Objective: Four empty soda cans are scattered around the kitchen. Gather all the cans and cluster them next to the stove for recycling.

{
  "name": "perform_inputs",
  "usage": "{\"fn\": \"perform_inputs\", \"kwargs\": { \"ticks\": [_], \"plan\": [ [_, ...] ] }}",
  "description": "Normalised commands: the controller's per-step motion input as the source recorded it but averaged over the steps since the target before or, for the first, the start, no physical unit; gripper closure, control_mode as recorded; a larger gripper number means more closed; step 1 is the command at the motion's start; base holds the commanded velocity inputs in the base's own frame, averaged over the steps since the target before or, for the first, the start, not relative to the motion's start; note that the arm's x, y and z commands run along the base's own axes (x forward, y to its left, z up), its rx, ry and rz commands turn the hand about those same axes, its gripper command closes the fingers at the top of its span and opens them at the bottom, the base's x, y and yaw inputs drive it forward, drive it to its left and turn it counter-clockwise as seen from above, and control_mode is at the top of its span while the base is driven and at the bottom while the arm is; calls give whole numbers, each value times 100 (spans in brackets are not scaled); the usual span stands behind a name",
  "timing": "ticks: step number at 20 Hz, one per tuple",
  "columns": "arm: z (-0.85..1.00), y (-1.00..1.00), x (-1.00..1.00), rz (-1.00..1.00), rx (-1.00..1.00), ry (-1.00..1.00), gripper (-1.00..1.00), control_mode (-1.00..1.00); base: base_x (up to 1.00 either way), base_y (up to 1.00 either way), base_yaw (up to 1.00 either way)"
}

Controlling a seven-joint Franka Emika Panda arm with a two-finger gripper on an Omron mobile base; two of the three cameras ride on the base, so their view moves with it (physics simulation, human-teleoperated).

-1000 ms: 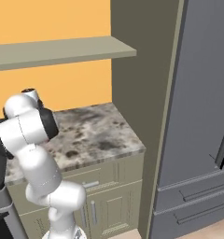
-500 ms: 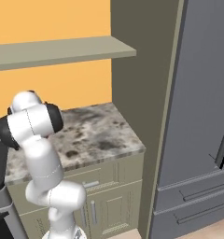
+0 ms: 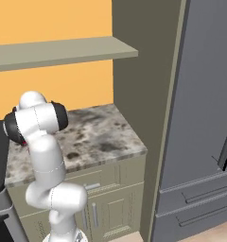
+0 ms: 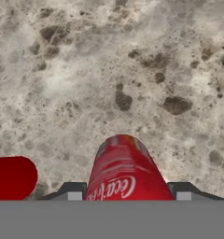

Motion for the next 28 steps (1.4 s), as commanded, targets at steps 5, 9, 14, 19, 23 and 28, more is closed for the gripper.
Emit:
{"fn": "perform_inputs", "kwargs": {
  "ticks": [5,9,14,19,23,28],
  "plan": [
    [-20,15,19,0,5,15,100,-100,0,0,0],
    [-20,17,22,0,6,23,-100,-100,0,0,0],
    [-1,10,8,0,1,12,-100,-100,0,0,0],
    [3,10,0,0,0,2,-100,-100,0,0,0],
    [12,4,-1,0,-1,0,-100,-100,0,0,0],
    [27,-4,-13,0,-2,0,-100,-100,0,0,0]
  ]
}}
